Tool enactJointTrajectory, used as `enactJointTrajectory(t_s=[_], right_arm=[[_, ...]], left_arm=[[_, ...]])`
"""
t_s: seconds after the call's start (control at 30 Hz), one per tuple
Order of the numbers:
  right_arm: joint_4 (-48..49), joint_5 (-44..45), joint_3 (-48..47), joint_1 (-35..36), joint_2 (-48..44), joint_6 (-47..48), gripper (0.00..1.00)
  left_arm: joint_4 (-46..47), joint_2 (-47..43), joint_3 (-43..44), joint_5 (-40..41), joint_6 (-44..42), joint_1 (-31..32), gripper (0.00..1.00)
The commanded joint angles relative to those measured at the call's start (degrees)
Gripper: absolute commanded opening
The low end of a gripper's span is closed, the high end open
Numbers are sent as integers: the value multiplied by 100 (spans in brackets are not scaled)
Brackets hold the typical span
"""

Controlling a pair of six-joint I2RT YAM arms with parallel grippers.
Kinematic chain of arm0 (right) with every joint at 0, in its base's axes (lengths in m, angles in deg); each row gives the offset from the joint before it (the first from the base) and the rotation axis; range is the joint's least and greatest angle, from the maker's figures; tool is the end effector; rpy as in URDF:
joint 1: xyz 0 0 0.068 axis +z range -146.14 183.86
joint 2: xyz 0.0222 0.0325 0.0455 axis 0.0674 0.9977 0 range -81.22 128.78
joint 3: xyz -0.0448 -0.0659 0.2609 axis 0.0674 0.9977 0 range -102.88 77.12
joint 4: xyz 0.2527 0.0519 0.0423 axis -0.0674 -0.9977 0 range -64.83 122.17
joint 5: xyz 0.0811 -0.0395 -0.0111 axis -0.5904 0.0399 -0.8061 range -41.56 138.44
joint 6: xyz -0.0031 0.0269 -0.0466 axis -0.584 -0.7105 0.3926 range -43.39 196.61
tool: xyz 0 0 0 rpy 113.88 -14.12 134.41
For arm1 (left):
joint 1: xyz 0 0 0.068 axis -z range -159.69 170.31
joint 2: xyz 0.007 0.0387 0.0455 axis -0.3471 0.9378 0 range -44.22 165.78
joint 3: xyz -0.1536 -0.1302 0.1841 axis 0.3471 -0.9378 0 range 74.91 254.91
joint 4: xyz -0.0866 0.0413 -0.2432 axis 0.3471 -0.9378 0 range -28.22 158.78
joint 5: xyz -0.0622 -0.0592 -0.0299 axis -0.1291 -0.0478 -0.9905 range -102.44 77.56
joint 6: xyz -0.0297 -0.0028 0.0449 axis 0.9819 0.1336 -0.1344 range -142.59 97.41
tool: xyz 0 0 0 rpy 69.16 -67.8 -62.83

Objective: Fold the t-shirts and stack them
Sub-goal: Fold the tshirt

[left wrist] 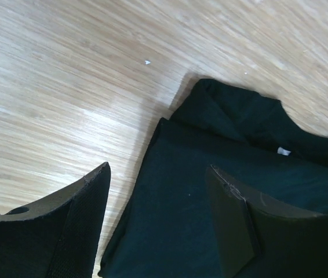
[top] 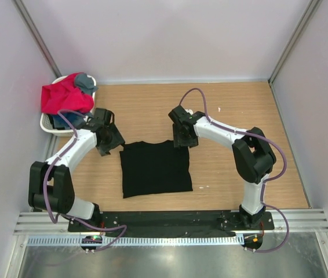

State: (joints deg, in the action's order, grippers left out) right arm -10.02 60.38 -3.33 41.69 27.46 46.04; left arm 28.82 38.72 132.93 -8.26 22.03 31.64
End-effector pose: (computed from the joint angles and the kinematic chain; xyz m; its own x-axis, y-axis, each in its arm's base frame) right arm 0.3088 0.2304 0.1981 -0.9181 -0.0829 -0.3876 -0.0910 0.9958 0.0025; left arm 0.2764 -0.0528 0.2275 -0.7482 -0.5646 -0.3485 -0.5057 0.8253 -0.2512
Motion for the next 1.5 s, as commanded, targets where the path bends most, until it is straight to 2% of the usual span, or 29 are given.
enactJointTrajectory(t_s=[0.0, 0.3, 0.5, 0.6, 0.7, 0.77, 0.8, 0.83, 0.9, 1.3, 1.47], right_arm=[[343, -157, -129, 41, -216, -107, 58], [554, -404, -24, 85, -49, -248, 51], [642, -210, -15, 85, 56, -213, 49], [660, -96, -120, 85, 144, -152, 44], [660, 53, -182, 85, 223, -90, 35], [660, 54, -208, 85, 215, -55, 21], [651, 54, -217, 85, 197, -55, 16], [651, 62, -217, 85, 180, -55, 7], [651, 115, -182, 85, 31, -63, 1], [590, 545, 187, 85, -1217, -204, 1], [493, 827, 327, 85, -1438, -406, 1]], left_arm=[[314, 73, -89, -6, 3, 1, 67], [542, 258, -326, -23, 82, 1, 60], [850, 442, -458, -225, 117, 1, 51], [973, 583, -484, -260, 100, 0, 44], [1105, 636, -511, -252, 82, 1, 36], [1166, 654, -493, -252, 73, 0, 26], [1193, 645, -485, -260, 73, 1, 13], [1228, 636, -485, -269, 73, 1, 6], [1245, 575, -432, -295, 56, 1, 0], [1237, -321, -204, -383, -102, 132, 0], [1176, -252, 25, -383, -208, 141, 0]])
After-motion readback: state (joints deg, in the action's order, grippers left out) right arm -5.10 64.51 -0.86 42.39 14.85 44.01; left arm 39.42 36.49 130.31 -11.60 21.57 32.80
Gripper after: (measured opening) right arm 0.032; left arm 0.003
